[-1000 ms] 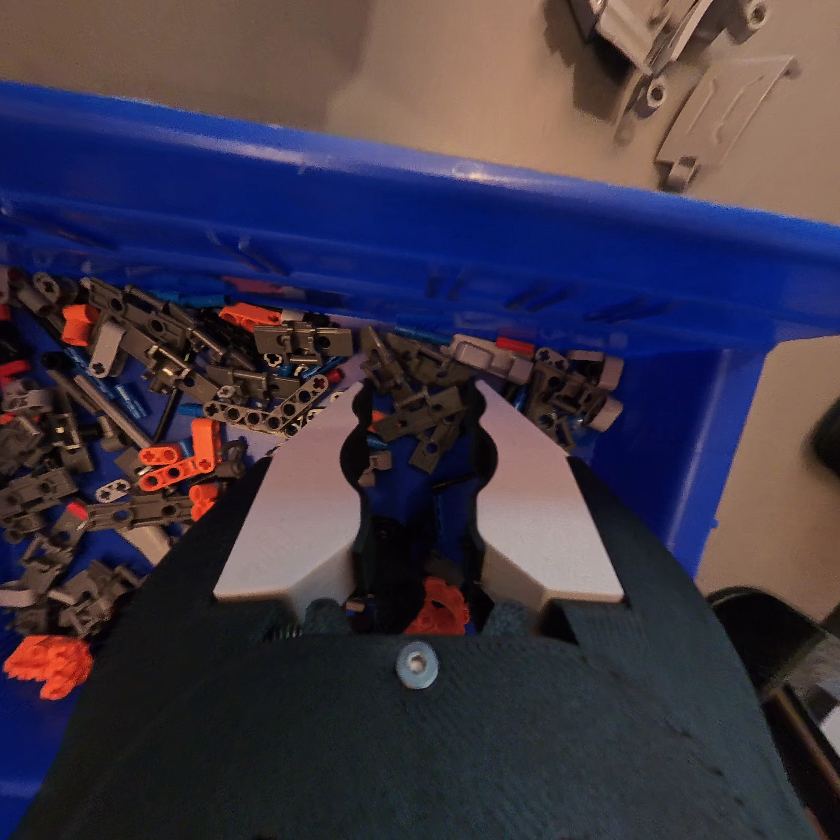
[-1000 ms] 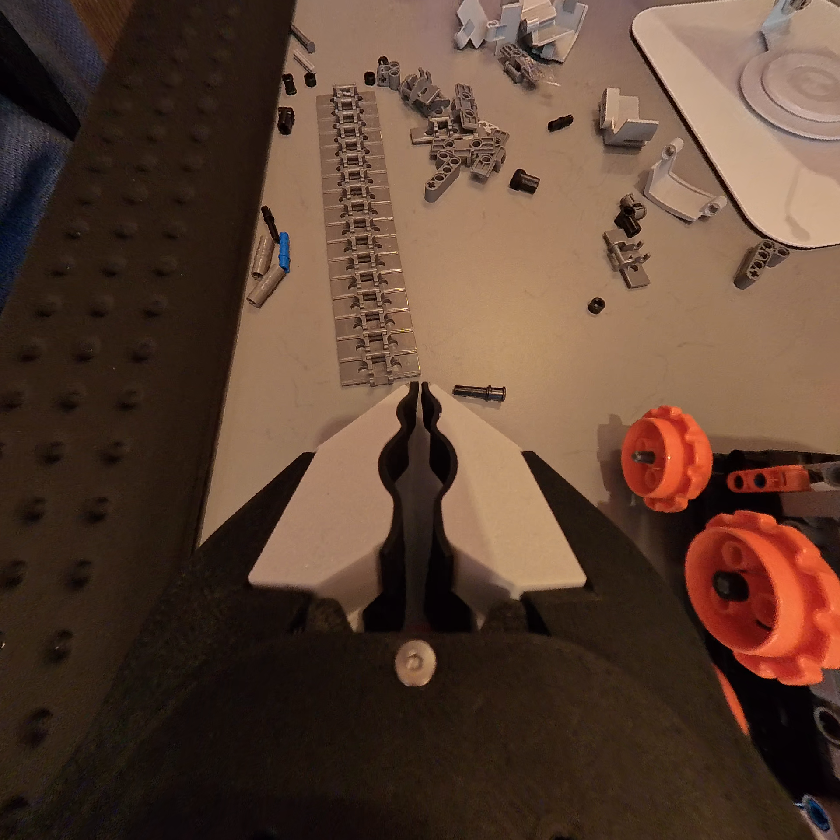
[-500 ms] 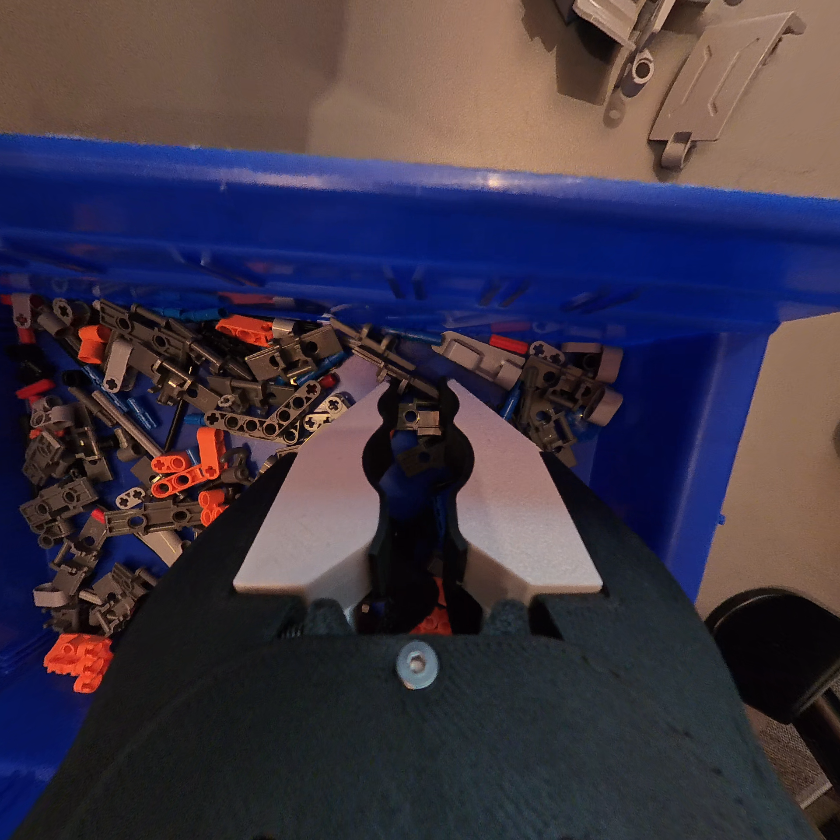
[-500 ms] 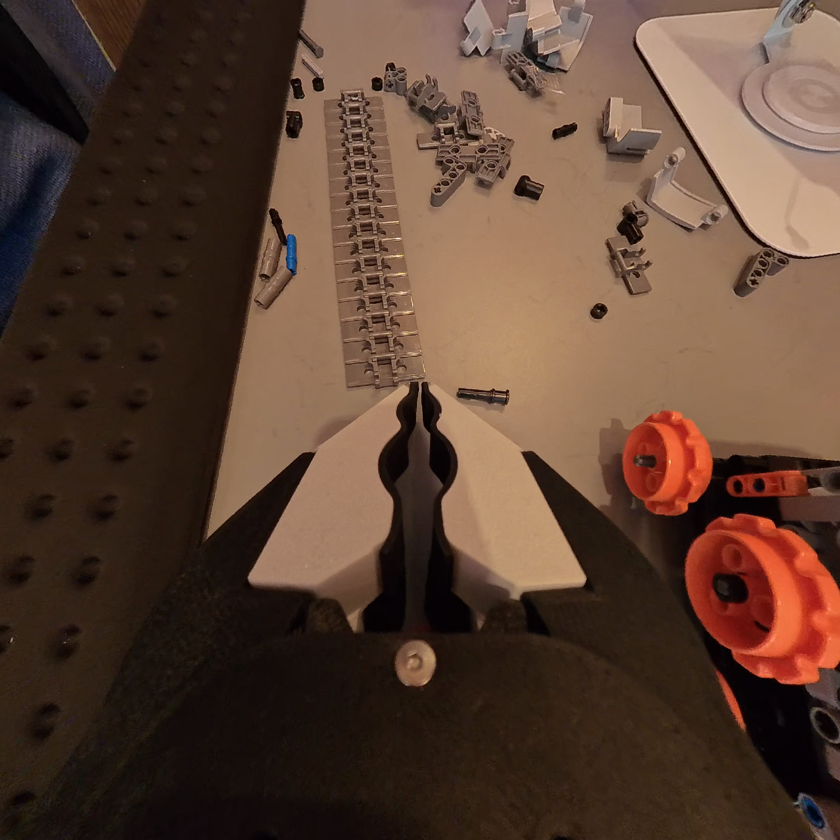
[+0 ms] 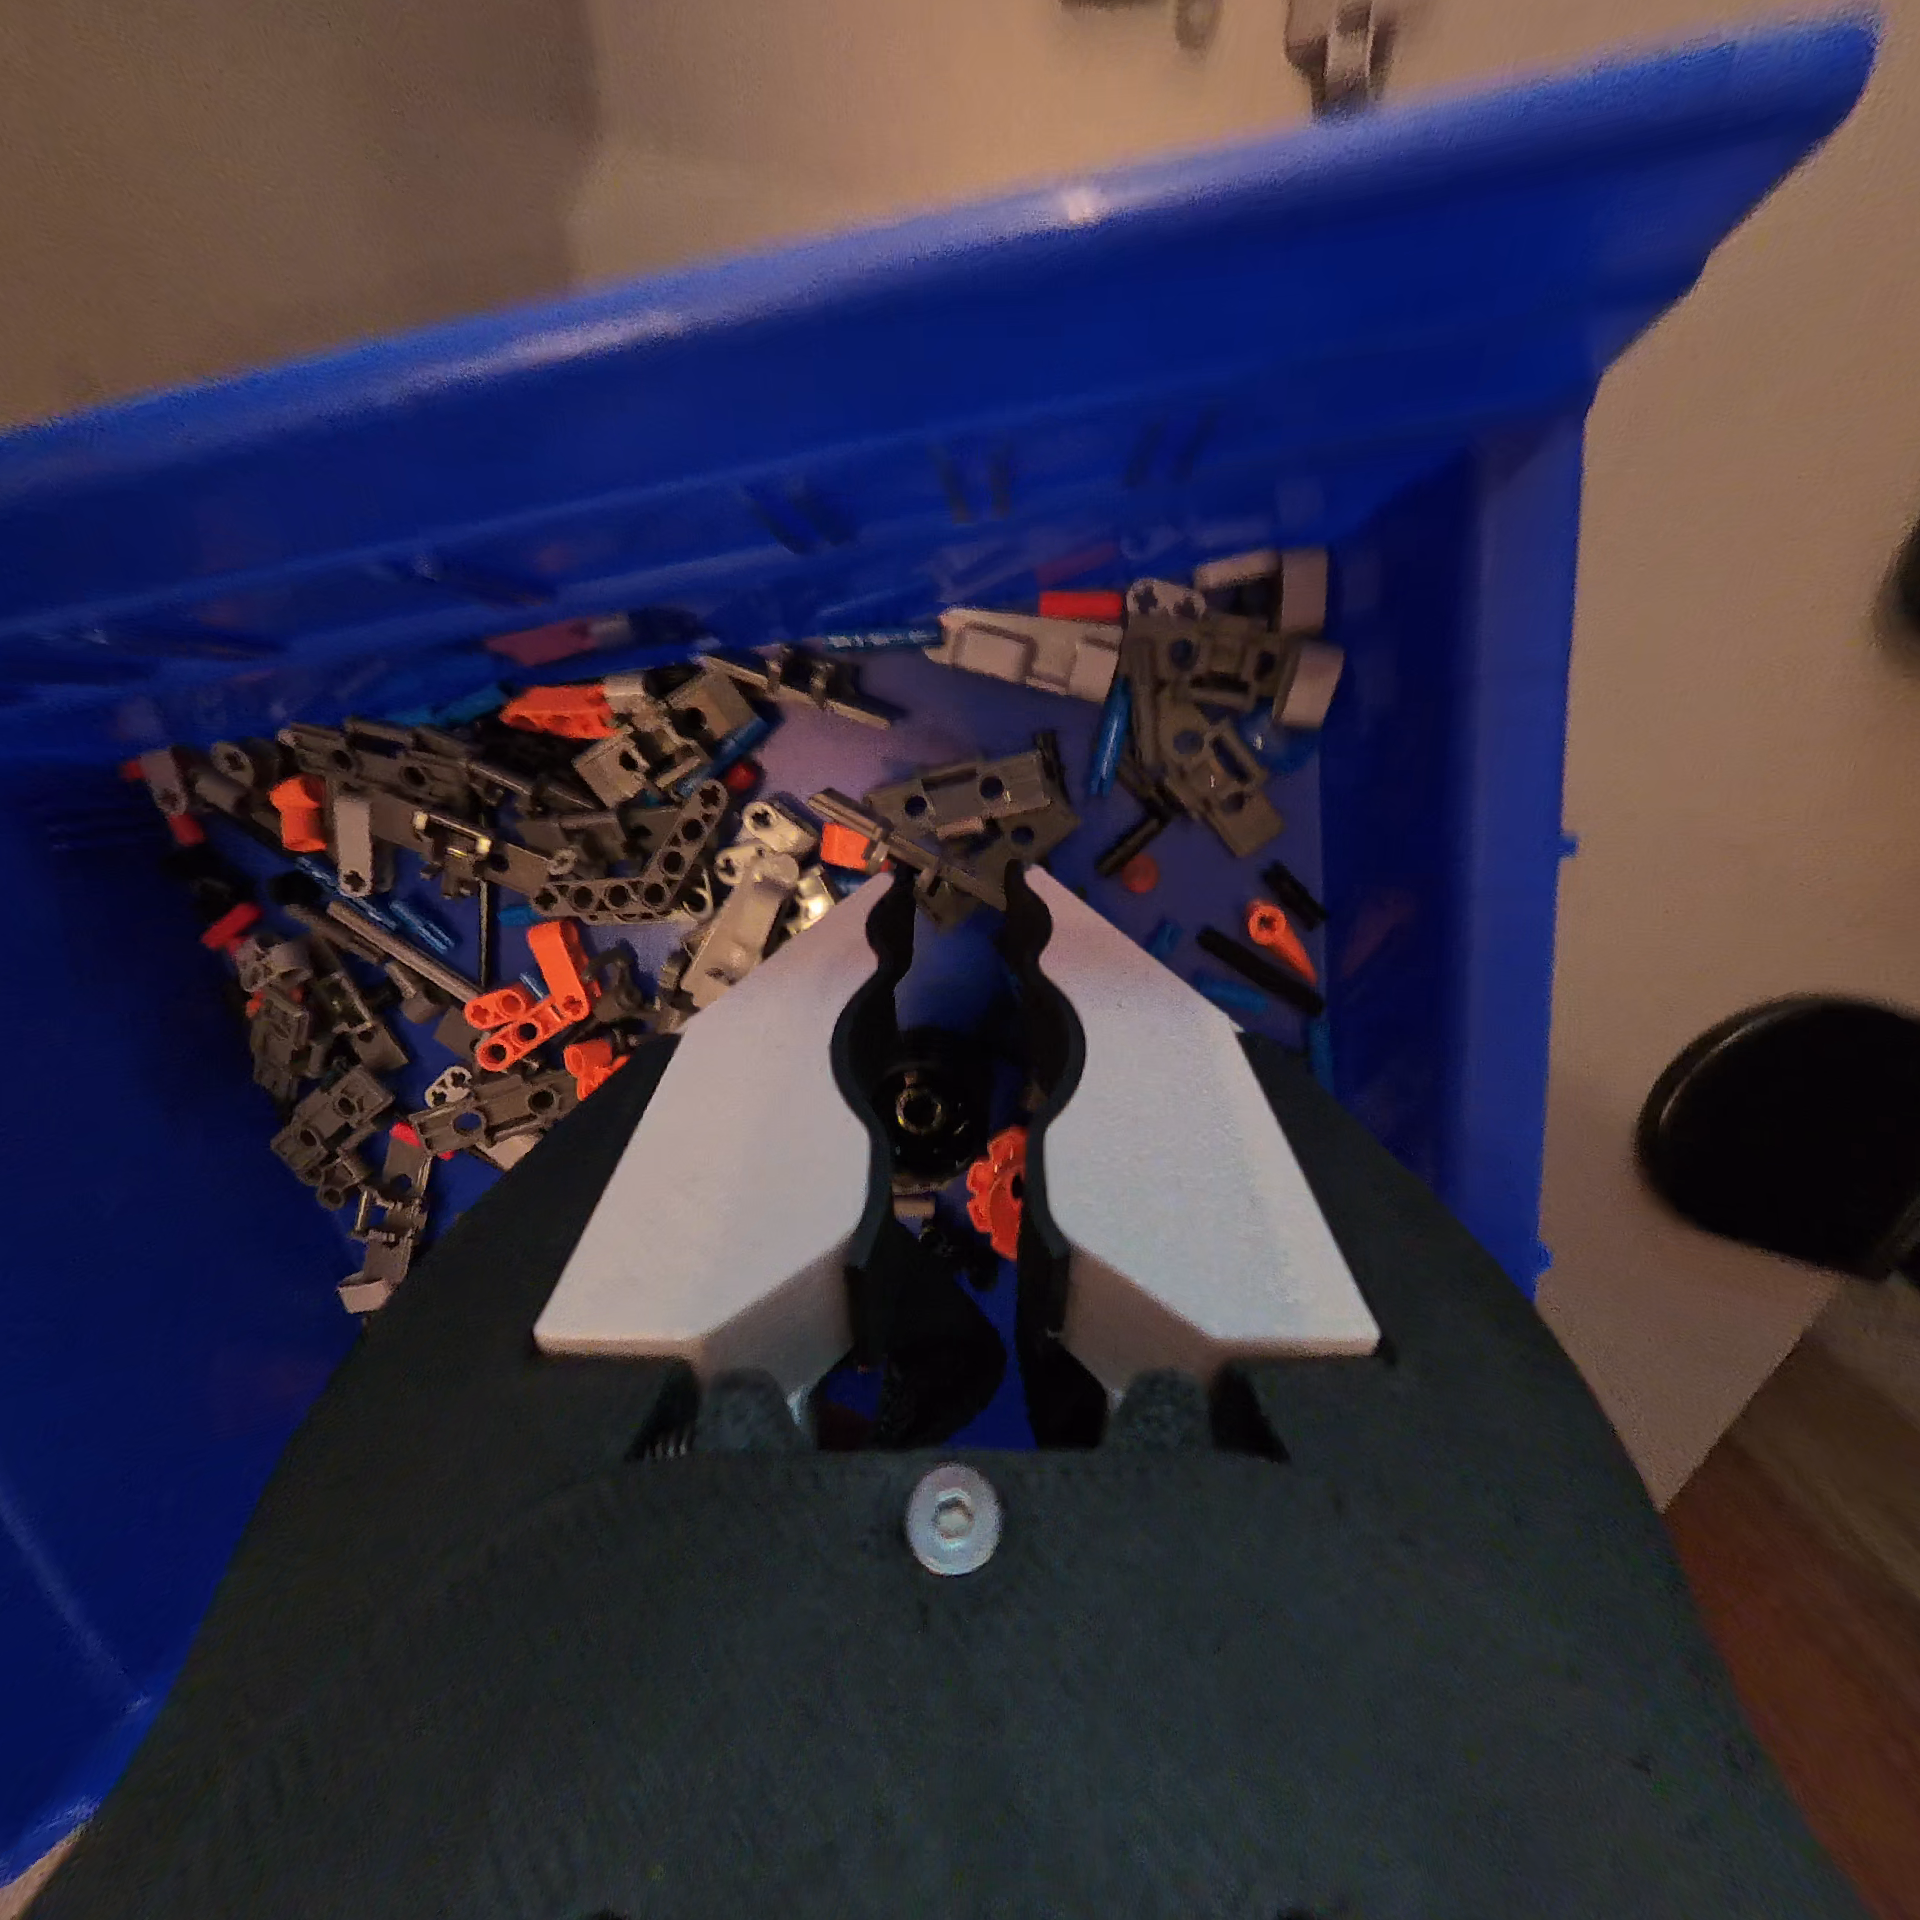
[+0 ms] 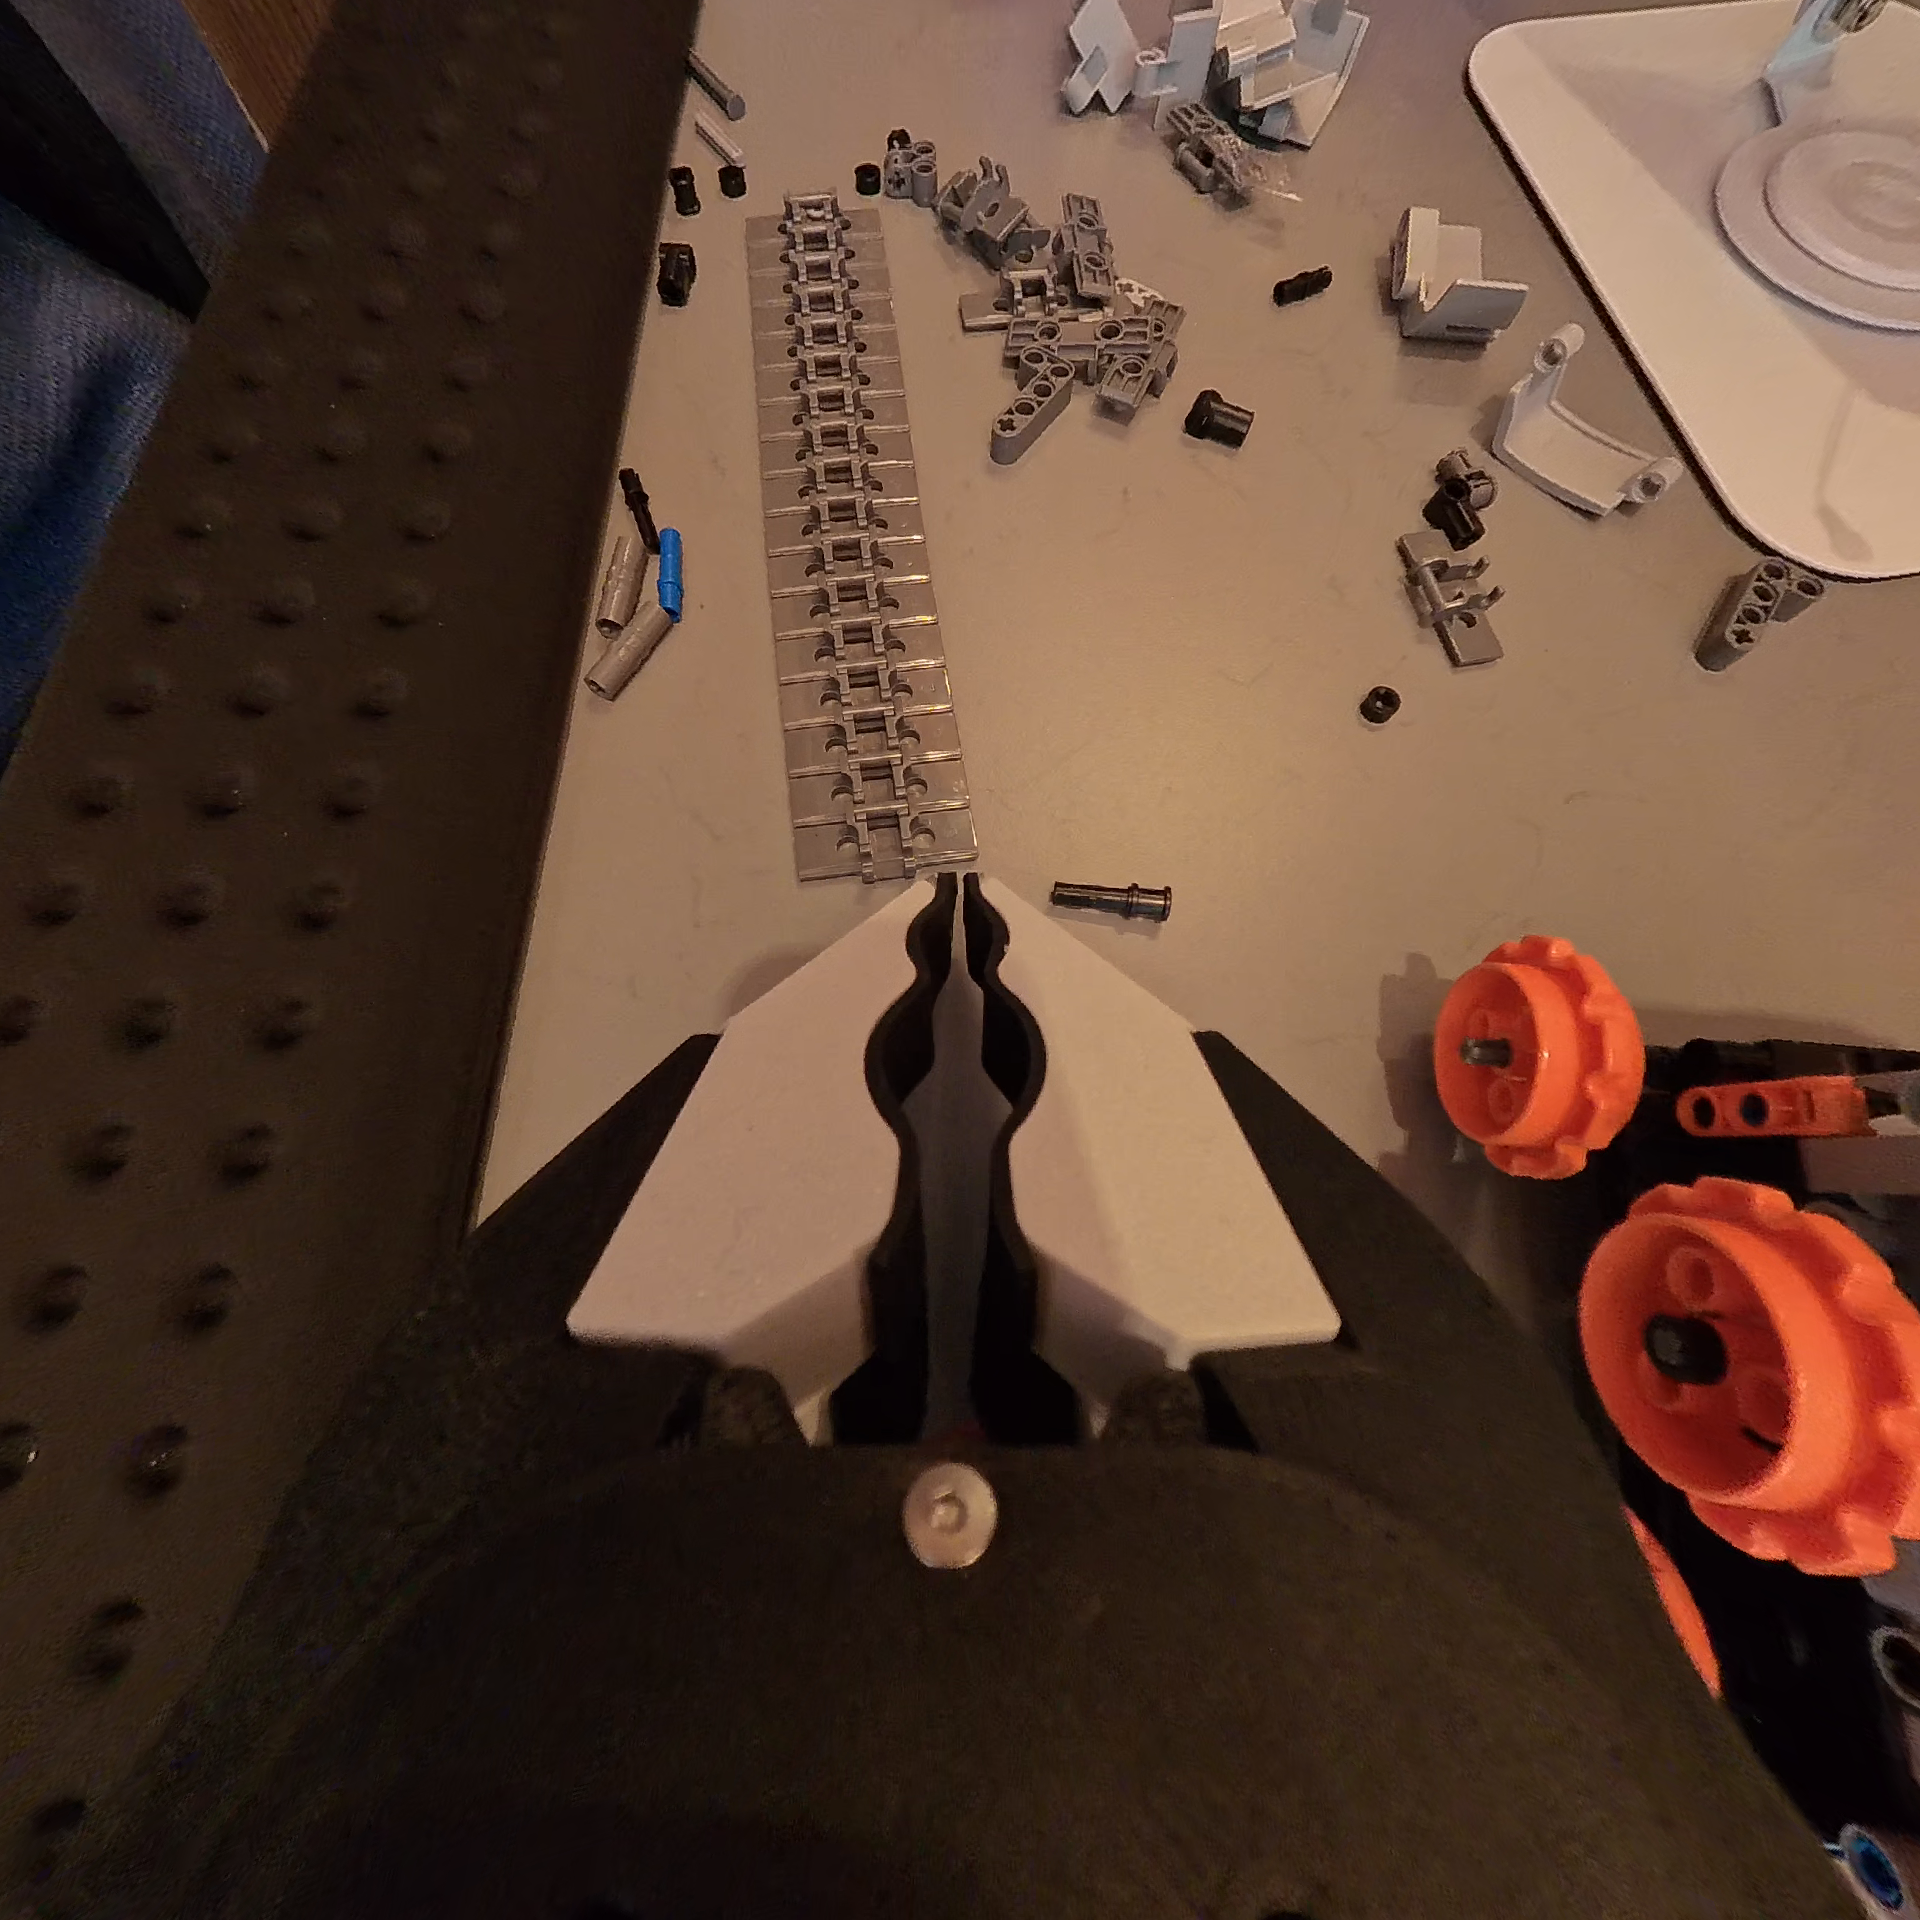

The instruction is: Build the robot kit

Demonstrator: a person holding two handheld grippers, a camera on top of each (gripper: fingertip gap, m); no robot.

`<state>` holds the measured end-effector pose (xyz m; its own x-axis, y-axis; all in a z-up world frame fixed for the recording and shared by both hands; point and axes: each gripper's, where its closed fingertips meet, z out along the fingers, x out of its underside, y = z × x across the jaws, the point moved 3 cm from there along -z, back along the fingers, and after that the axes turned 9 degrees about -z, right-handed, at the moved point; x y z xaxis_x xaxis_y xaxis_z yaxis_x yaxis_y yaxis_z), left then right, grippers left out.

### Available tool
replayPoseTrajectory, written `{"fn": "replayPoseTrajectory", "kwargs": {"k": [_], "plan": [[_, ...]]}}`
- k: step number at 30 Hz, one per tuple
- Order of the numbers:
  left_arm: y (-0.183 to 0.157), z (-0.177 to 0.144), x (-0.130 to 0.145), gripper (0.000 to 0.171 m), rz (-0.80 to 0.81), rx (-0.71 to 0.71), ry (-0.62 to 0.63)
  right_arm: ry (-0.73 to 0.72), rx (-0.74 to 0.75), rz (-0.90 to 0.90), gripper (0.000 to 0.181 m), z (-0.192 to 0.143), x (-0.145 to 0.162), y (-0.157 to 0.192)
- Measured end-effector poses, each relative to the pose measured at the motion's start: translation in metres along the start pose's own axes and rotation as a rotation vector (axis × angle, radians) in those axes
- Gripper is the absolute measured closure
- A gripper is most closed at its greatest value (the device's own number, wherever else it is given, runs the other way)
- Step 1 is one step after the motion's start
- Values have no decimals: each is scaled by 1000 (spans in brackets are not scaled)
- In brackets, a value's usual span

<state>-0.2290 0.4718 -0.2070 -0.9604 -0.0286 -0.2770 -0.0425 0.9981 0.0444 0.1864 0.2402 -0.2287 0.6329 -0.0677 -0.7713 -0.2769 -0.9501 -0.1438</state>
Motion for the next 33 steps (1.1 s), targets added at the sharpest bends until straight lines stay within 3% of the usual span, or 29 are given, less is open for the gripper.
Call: {"fn": "replayPoseTrajectory", "kwargs": {"k": [5,12,16,21,26,33], "plan": [[-2,13,12,154,193,-106,132,2,-4,3,181,0,1,0],[-2,17,6,143,342,-214,159,1,-7,3,181,0,1,1],[-1,14,-1,130,350,-235,126,0,-11,2,181,0,1,1],[0,19,-6,126,378,-228,126,-1,-15,0,181,-1,0,2],[-4,22,-11,134,409,-208,113,-5,-13,0,181,-2,0,2],[1,24,-8,143,257,-72,76,-6,-17,2,181,-2,0,2]]}}
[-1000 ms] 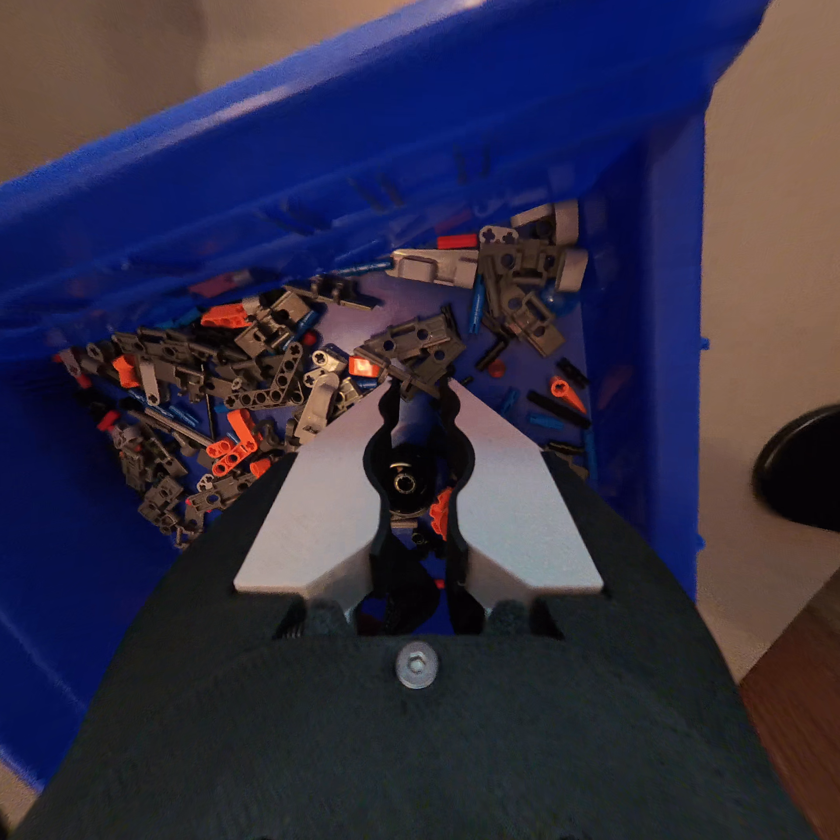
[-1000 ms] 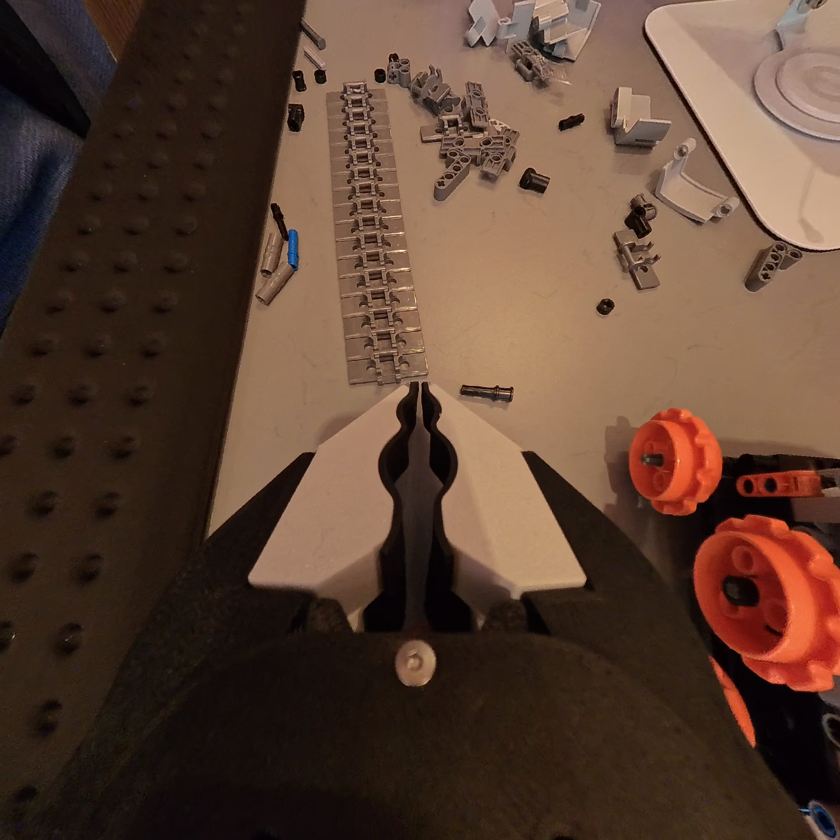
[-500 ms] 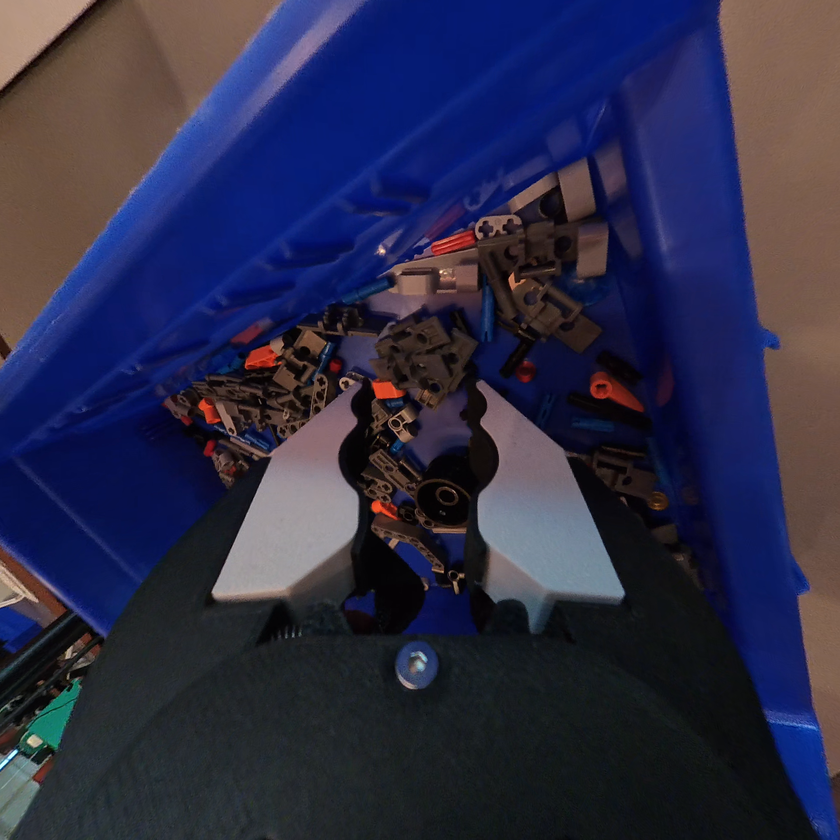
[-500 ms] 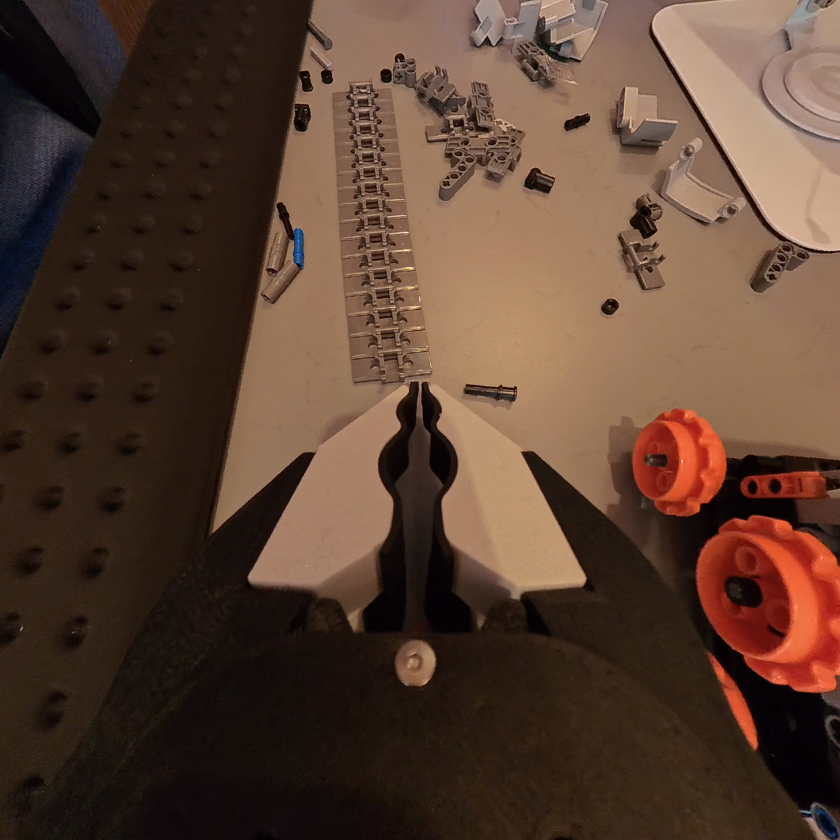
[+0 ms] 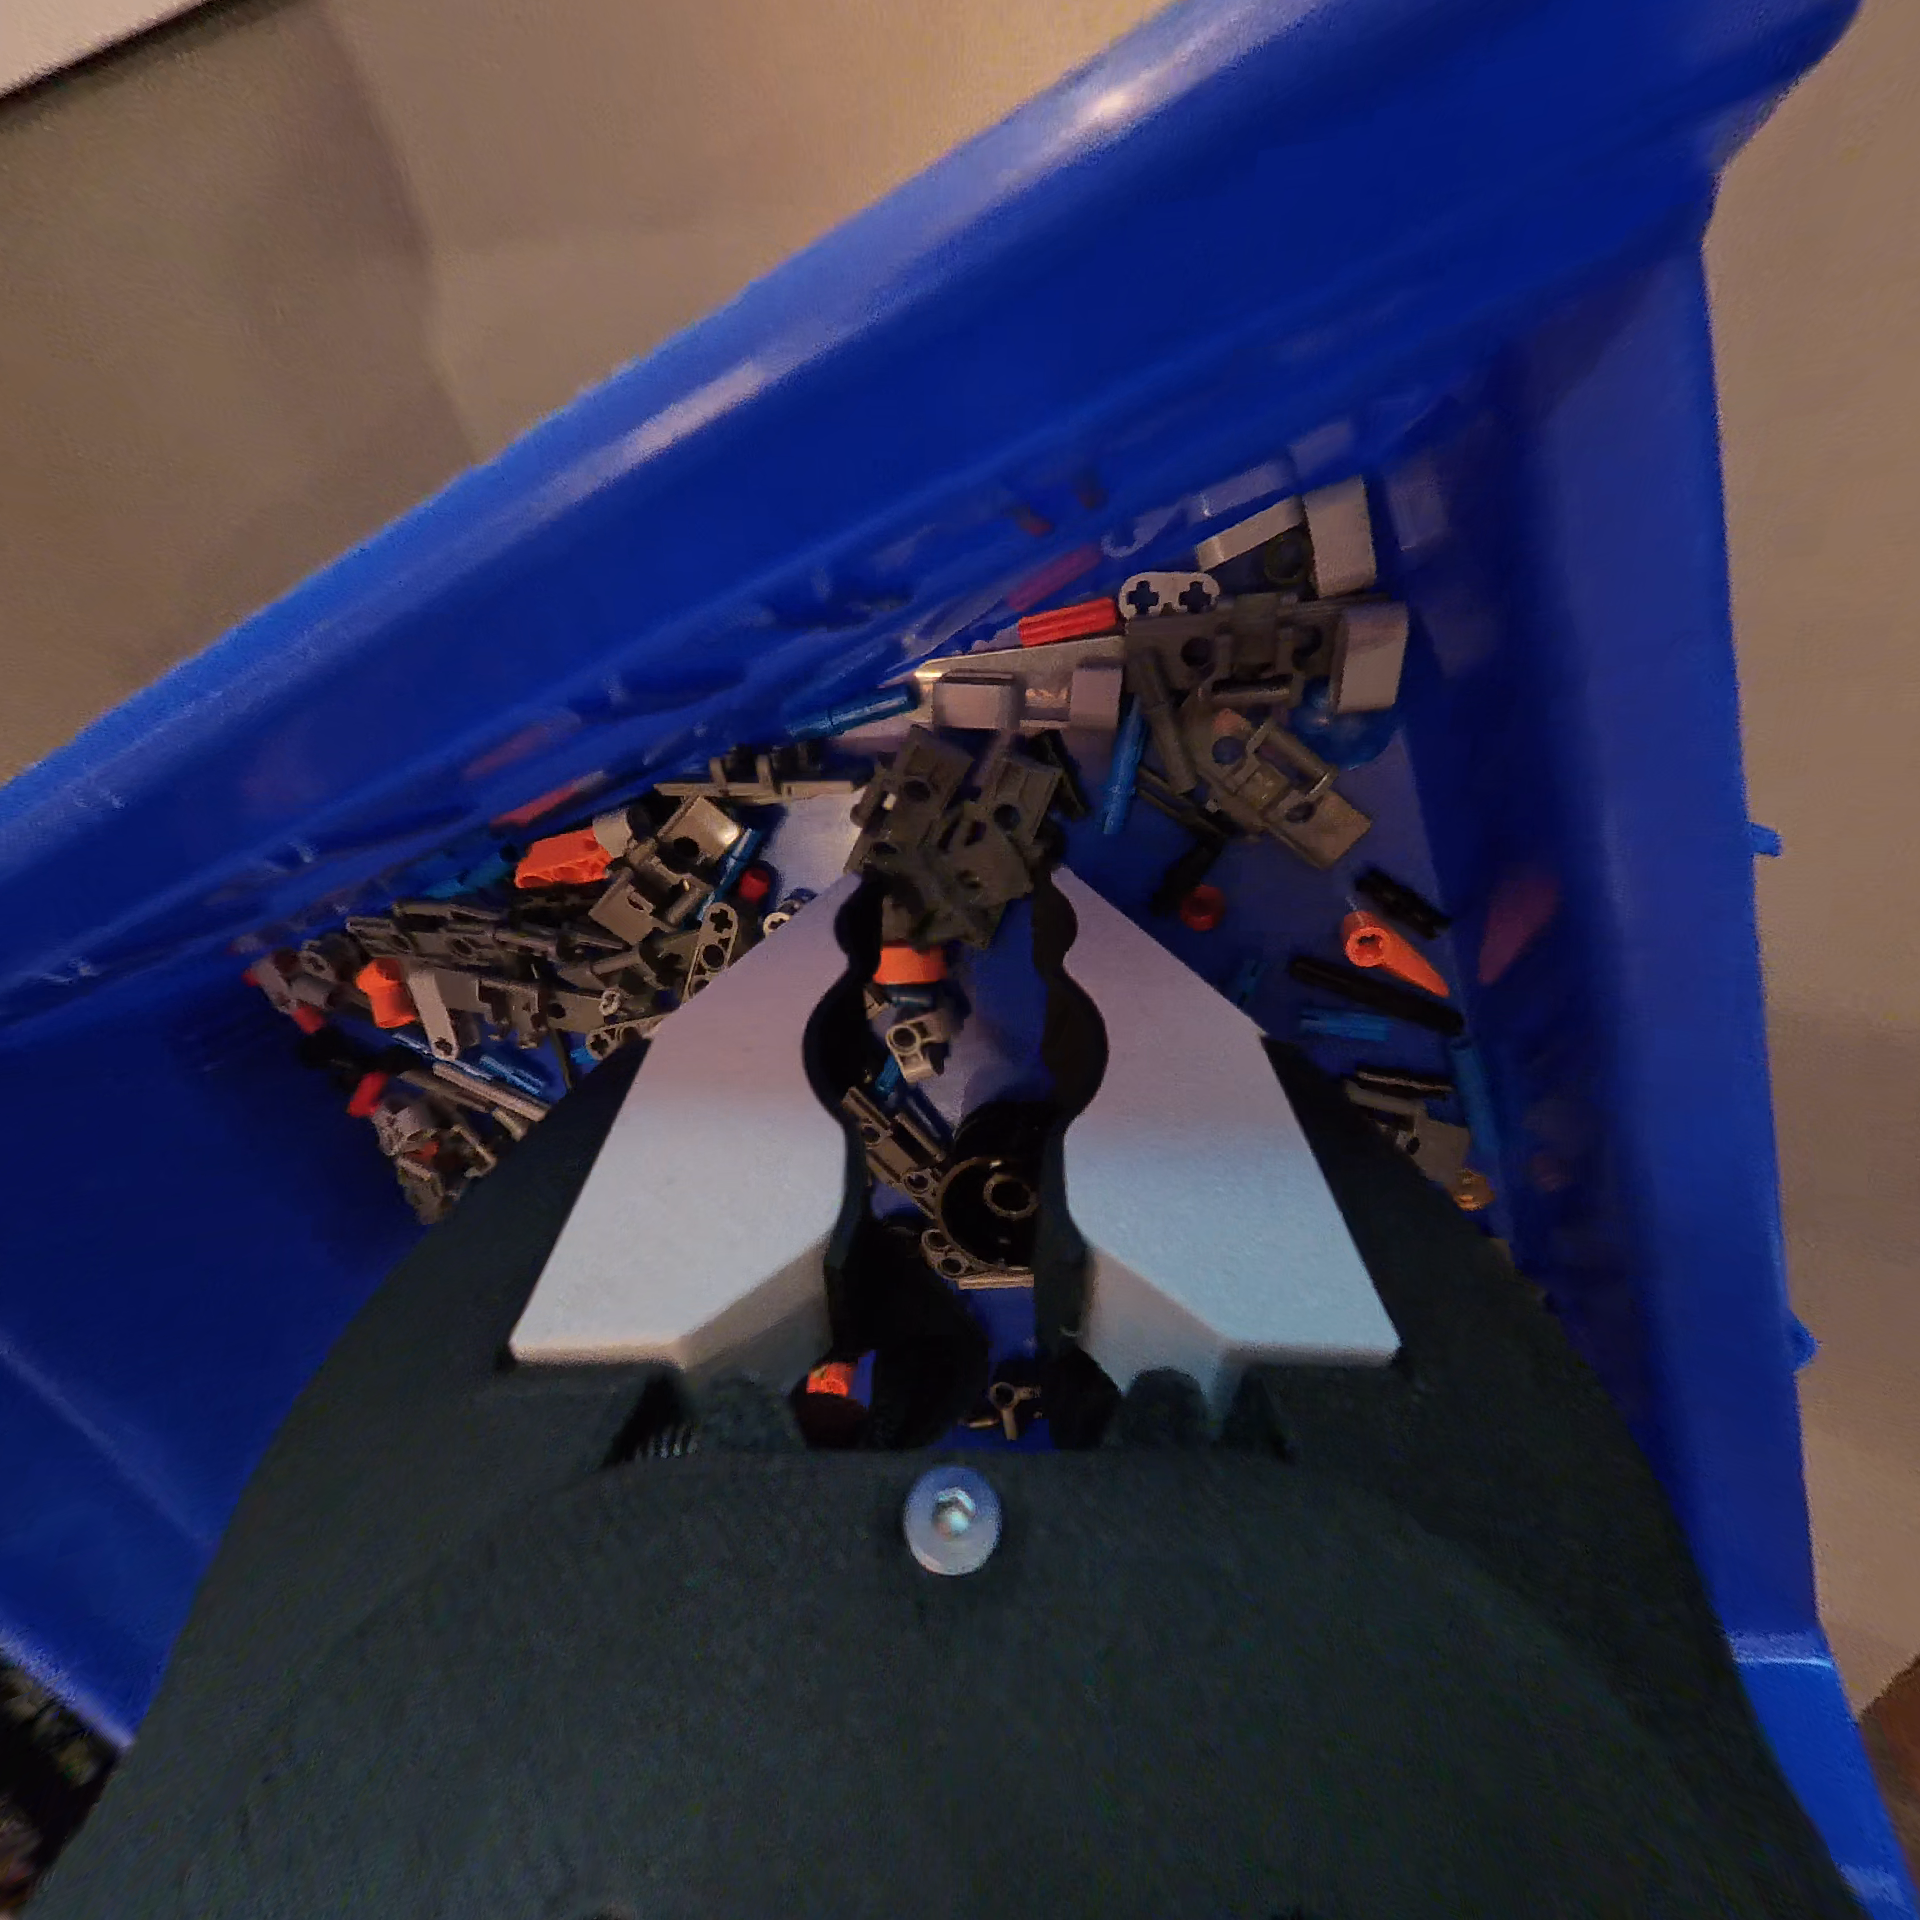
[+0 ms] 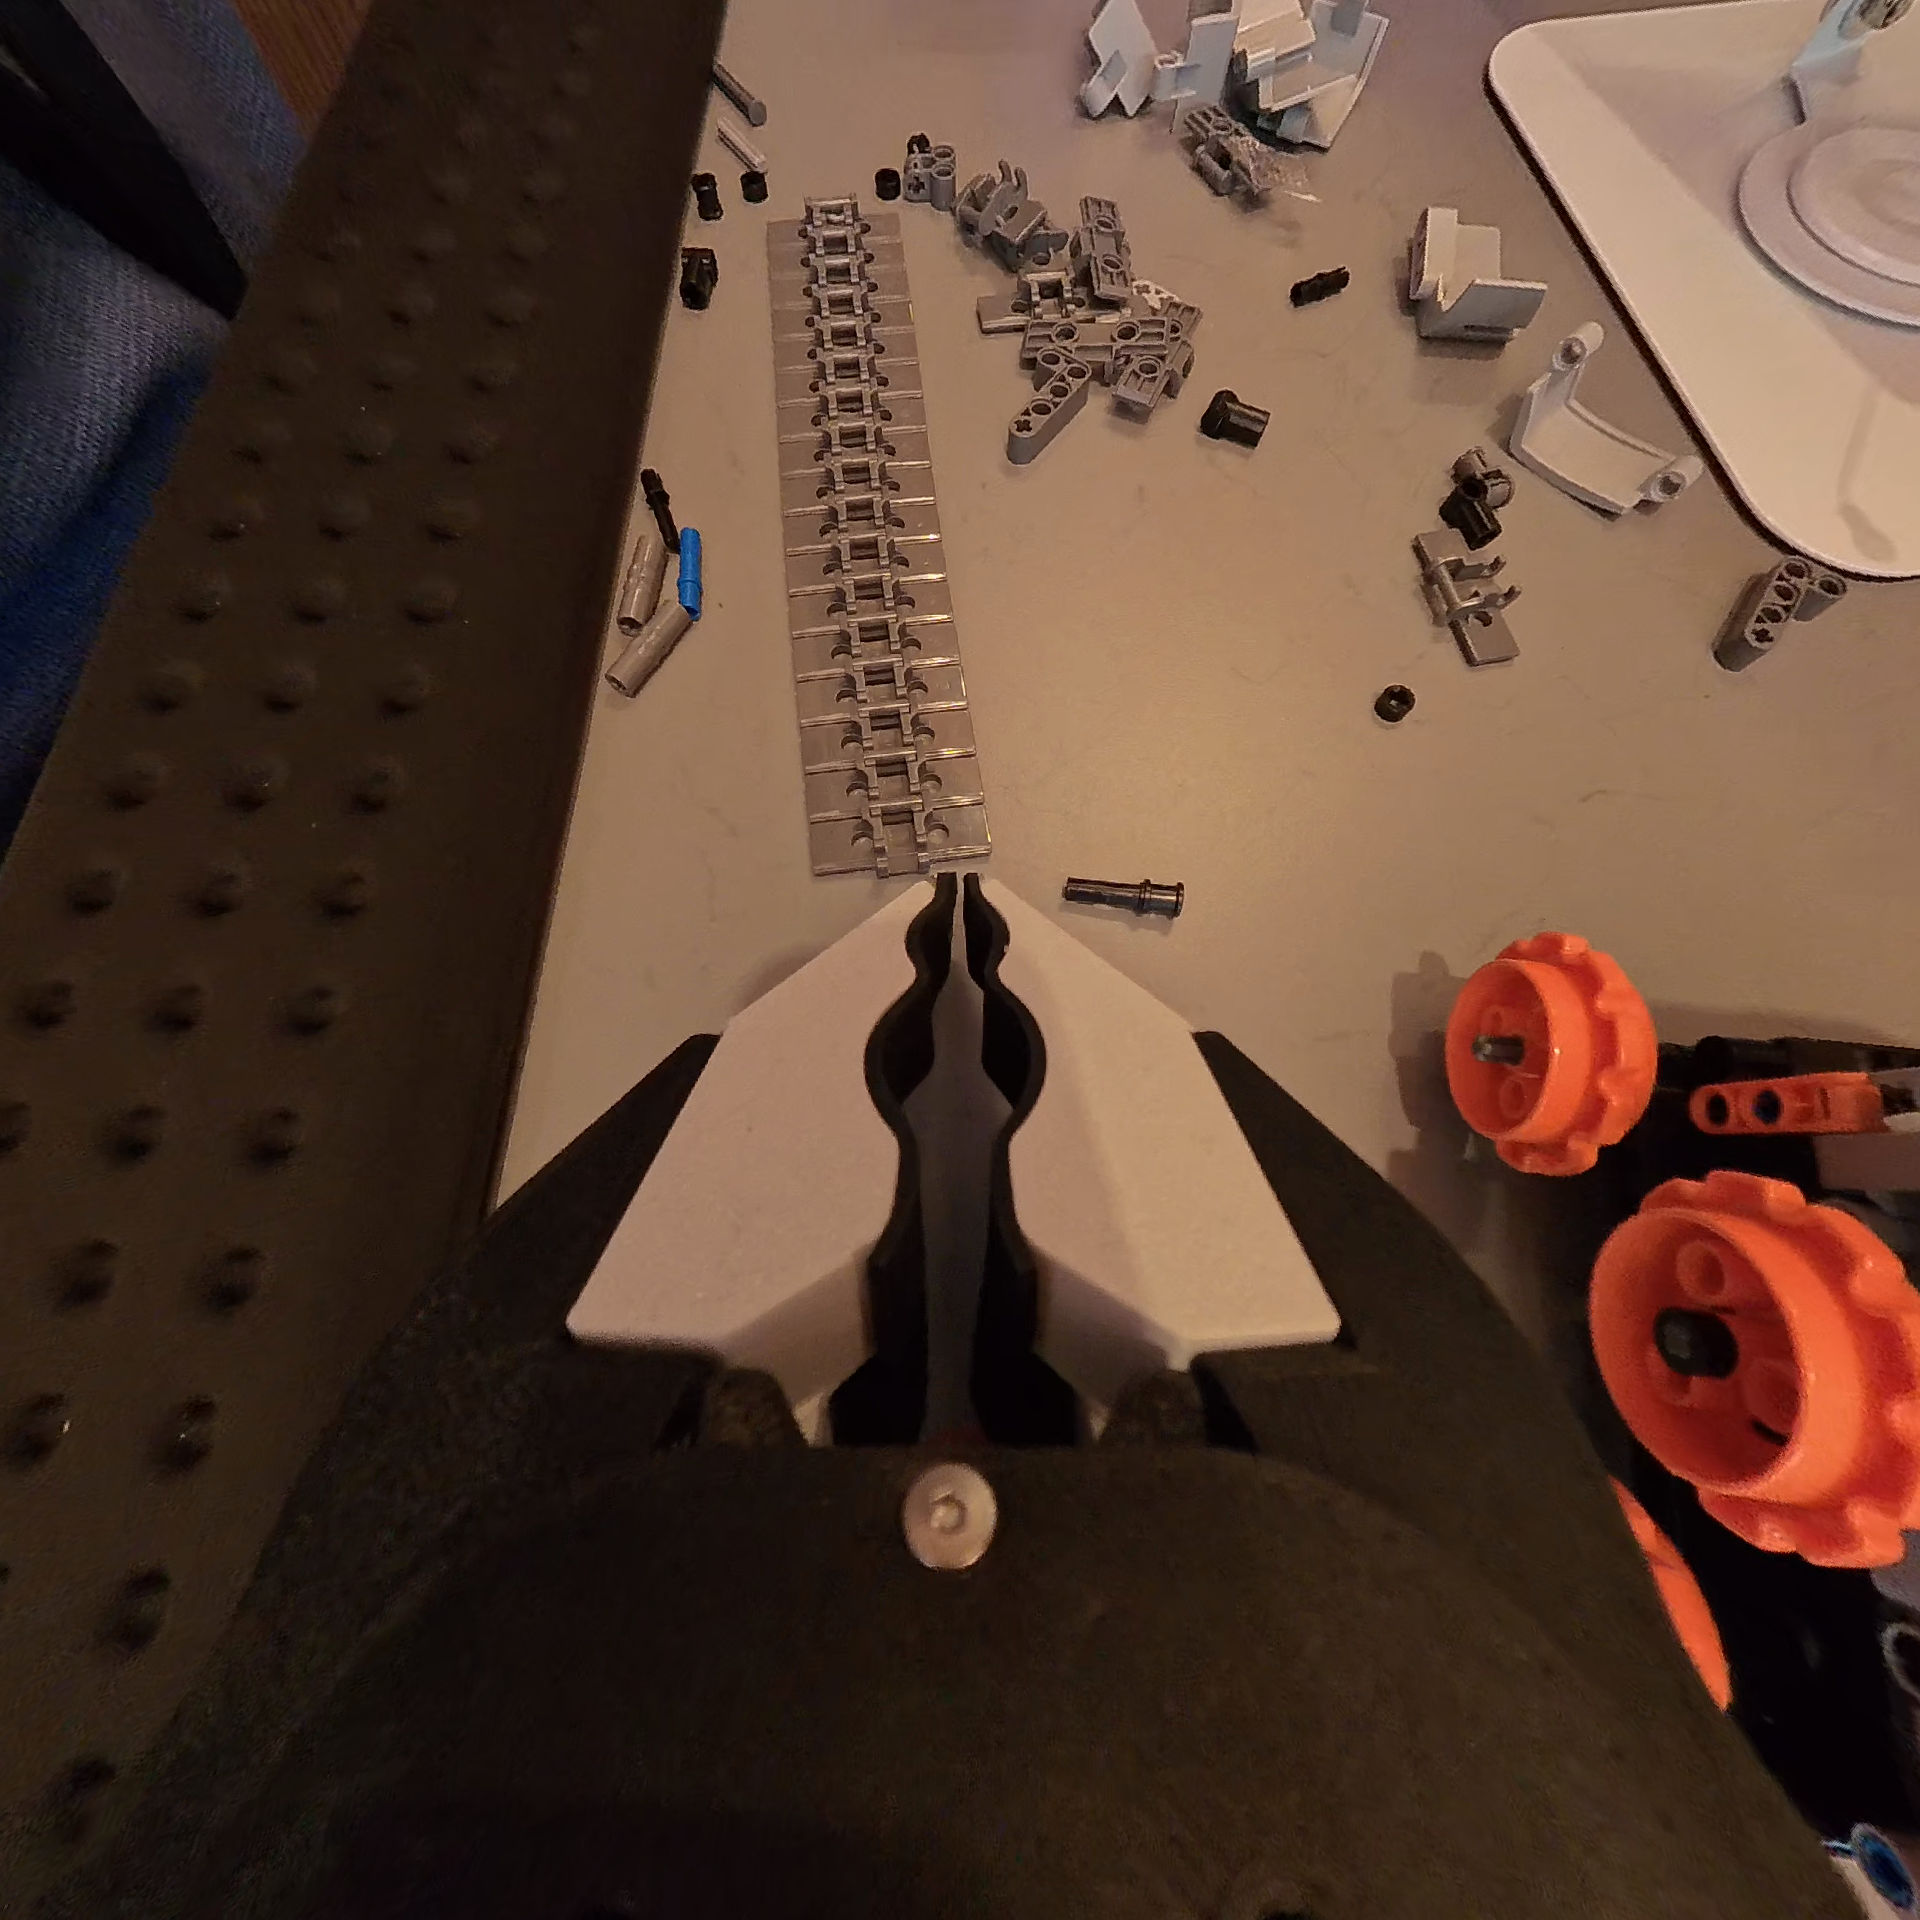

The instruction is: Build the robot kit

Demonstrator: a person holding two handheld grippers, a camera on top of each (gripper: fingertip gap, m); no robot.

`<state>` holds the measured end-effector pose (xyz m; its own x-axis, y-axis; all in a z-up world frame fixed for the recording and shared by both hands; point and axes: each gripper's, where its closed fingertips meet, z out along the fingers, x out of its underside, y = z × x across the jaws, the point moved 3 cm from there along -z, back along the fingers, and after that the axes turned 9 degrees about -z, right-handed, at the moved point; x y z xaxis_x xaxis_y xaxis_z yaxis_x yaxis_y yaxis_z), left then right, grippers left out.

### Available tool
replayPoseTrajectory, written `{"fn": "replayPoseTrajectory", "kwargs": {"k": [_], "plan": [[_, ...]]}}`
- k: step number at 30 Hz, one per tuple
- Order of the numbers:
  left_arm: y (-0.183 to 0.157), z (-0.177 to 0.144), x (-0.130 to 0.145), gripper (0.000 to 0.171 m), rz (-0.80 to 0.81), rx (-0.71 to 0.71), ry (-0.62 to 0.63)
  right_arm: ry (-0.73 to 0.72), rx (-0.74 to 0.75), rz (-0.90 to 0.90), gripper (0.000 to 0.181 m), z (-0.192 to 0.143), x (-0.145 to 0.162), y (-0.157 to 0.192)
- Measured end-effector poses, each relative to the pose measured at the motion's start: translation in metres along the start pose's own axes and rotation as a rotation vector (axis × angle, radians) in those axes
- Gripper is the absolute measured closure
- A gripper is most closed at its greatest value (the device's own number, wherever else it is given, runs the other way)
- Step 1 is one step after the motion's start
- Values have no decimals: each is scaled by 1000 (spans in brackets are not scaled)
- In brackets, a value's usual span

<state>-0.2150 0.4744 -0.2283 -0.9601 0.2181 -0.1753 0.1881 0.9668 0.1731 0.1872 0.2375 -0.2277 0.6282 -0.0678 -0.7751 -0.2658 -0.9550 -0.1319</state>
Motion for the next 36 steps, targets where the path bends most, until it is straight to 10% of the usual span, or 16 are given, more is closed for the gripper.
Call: {"fn": "replayPoseTrajectory", "kwargs": {"k": [21,36], "plan": [[14,7,-11,130,-153,147,-84,-2,-11,16,181,0,2,0],[16,2,-4,151,-222,130,-137,-9,-15,17,181,0,1,0]]}}
